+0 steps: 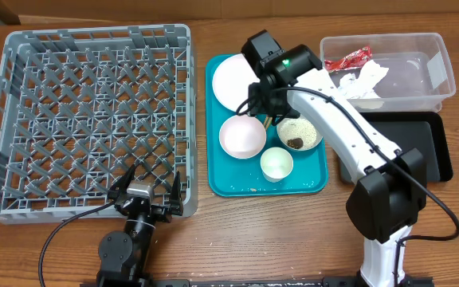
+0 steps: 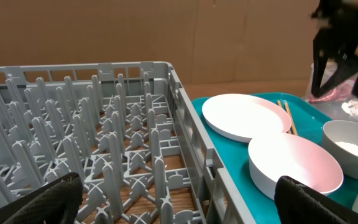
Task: Sort waste into correct bins and load items into the dishwasher
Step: 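Move the right gripper to the rice bowl and grasp its rim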
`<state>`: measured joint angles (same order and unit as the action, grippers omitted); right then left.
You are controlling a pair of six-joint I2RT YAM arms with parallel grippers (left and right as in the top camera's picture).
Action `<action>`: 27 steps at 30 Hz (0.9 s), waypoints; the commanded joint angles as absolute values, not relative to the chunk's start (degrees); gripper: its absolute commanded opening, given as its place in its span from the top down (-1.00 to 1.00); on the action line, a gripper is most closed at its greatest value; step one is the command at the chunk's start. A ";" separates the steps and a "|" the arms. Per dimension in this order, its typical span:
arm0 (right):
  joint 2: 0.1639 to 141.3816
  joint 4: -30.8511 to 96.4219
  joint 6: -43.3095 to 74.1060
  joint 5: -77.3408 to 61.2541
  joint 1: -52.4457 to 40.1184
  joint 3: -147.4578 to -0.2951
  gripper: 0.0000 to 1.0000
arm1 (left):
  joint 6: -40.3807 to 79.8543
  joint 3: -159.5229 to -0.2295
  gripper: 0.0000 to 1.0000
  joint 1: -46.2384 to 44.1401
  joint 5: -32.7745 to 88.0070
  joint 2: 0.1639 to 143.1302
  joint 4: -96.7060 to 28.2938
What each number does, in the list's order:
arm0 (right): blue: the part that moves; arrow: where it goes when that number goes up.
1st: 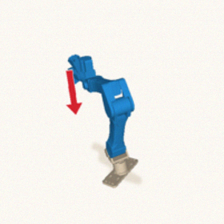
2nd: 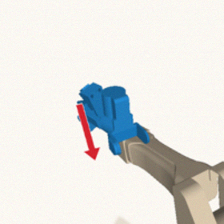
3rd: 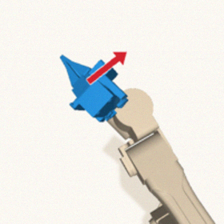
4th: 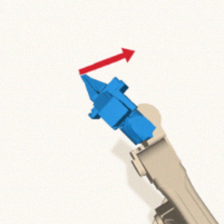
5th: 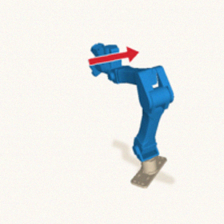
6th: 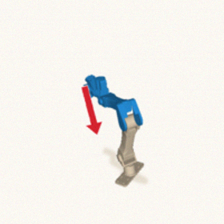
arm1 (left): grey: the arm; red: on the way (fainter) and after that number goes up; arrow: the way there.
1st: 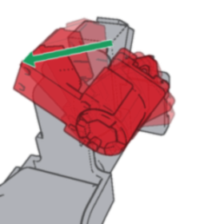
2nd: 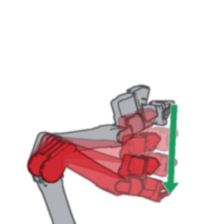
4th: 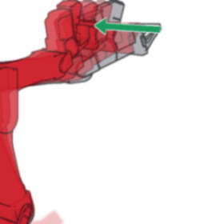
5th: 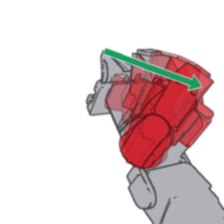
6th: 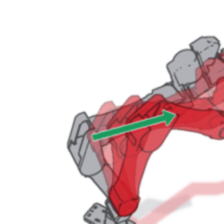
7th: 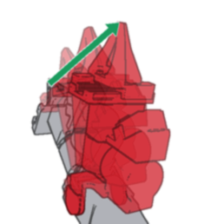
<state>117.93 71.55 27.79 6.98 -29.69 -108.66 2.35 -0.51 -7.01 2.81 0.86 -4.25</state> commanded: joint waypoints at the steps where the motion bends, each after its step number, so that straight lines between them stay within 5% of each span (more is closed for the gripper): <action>1: 118.69 67.85 25.23 9.67 -28.80 -103.48 -0.22 | 1.26 -0.27 -1.00 -6.76 2.59 0.36 -4.29; 16: 118.69 51.75 25.67 6.02 -24.51 -91.37 0.04 | 1.26 -0.27 -1.00 -6.76 2.59 0.36 -4.27; 27: 118.69 50.72 37.82 5.93 -24.73 -90.28 0.12 | 1.26 -0.27 -1.00 -6.76 2.59 0.36 -4.29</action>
